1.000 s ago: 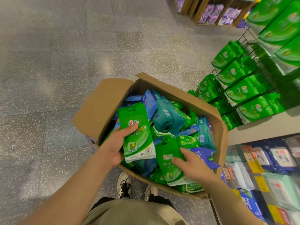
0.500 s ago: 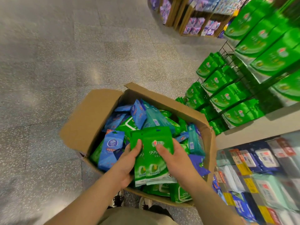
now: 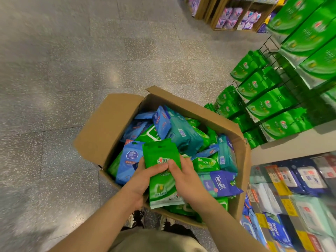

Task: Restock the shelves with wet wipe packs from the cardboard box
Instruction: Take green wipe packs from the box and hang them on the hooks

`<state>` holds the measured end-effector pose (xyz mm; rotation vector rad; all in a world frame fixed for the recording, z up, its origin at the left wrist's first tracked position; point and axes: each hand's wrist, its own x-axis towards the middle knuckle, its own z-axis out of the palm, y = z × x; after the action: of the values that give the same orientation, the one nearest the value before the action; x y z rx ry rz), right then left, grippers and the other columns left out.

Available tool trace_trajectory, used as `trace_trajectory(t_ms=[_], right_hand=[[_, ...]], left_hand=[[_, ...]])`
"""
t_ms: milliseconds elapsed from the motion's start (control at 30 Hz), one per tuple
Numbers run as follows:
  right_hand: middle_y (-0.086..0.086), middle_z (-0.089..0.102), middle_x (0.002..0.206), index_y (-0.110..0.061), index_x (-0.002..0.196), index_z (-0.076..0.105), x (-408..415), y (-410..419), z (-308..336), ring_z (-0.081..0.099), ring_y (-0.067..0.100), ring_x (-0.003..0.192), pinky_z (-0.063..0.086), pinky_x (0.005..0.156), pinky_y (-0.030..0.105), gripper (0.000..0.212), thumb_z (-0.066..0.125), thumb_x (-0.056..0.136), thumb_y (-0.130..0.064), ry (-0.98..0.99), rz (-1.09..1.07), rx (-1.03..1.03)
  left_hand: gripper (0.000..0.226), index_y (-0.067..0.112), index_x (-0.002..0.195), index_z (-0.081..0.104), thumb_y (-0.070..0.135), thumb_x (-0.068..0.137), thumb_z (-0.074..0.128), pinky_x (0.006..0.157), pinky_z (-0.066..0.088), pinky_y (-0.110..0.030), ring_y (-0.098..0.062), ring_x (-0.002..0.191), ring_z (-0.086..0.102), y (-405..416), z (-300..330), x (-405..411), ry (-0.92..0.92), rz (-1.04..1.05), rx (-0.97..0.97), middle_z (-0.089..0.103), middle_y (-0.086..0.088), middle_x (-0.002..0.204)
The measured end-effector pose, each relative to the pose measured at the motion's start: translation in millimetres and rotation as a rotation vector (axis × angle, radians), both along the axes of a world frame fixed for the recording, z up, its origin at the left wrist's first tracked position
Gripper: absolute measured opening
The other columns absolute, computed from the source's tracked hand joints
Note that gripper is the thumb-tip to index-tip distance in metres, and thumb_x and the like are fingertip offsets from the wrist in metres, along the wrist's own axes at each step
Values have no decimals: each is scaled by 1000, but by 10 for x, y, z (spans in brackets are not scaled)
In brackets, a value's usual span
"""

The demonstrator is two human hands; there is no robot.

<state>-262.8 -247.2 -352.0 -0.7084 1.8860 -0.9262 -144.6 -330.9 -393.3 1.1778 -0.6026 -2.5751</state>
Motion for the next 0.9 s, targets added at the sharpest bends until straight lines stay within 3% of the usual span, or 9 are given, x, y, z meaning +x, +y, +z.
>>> trace_trajectory(t_ms=[67, 133, 200, 267, 333, 500, 600, 700, 900], right_hand=[[-18, 46, 119, -51, 124, 55, -35, 27, 34, 41, -21, 115, 37, 103, 13, 22, 45, 106, -45, -46, 19, 8], [-10, 47, 122, -54, 124, 52, -72, 77, 27, 45, -6, 120, 40, 99, 16, 28, 48, 97, -56, -27, 4, 27], [1, 46, 128, -44, 135, 51, -94, 156, -27, 50, 8, 120, 43, 97, 16, 56, 54, 84, -67, -2, -8, 41], [7, 52, 140, -33, 145, 49, -98, 255, -105, 59, 13, 123, 52, 101, 28, 77, 67, 80, -70, -160, -102, 31], [6, 66, 134, -28, 142, 52, -107, 360, -99, 69, 18, 117, 58, 97, 37, 69, 70, 84, -59, -339, -199, 1], [-6, 73, 125, -24, 142, 50, -116, 673, 13, 70, 15, 115, 58, 89, 28, 53, 65, 95, -44, -489, -300, -75], [-1, 69, 134, -22, 145, 48, -125, 855, 57, 66, 21, 123, 56, 99, 36, 59, 65, 91, -40, -493, -321, -98], [10, 65, 138, -19, 146, 49, -161, 1050, 60, 62, 32, 127, 46, 110, 54, 75, 81, 83, -44, -558, -334, -135], [26, 63, 135, -9, 143, 50, -266, 1482, 104, 60, 48, 124, 41, 110, 66, 92, 96, 68, -32, -640, -469, -197]], left_hand=[[74, 12, 138, 56, 7, 70, 85, 75, 62, -44, -40, 102, 73, -8, -6, 3, -3, 3, 3, 72, -22, 120], [73, 13, 137, 56, 8, 69, 84, 78, 62, -47, -42, 104, 72, -5, -26, 3, 0, -11, 7, 72, -23, 120], [75, 13, 138, 57, 13, 68, 83, 80, 62, -48, -44, 106, 72, 16, -52, -4, 5, -42, 21, 72, -24, 121], [79, 12, 139, 56, 15, 65, 84, 81, 61, -48, -44, 106, 72, 61, -60, -35, -1, -82, 22, 71, -24, 121], [82, 11, 139, 55, 15, 63, 86, 83, 61, -50, -44, 106, 71, 125, -42, -91, -9, -116, 16, 71, -24, 121], [83, 13, 138, 54, 15, 62, 87, 83, 60, -48, -42, 104, 73, 339, -3, -270, -11, -187, 21, 73, -23, 119], [81, 17, 136, 54, 12, 63, 88, 79, 60, -46, -41, 99, 74, 463, 92, -381, -13, -239, 7, 75, -21, 115], [77, 17, 133, 54, 9, 64, 88, 72, 61, -44, -39, 90, 76, 587, 182, -466, -23, -278, 3, 76, -21, 108], [94, 16, 134, 53, 20, 49, 94, 71, 61, -44, -39, 90, 76, 939, 340, -692, -53, -365, -102, 77, -20, 107]])
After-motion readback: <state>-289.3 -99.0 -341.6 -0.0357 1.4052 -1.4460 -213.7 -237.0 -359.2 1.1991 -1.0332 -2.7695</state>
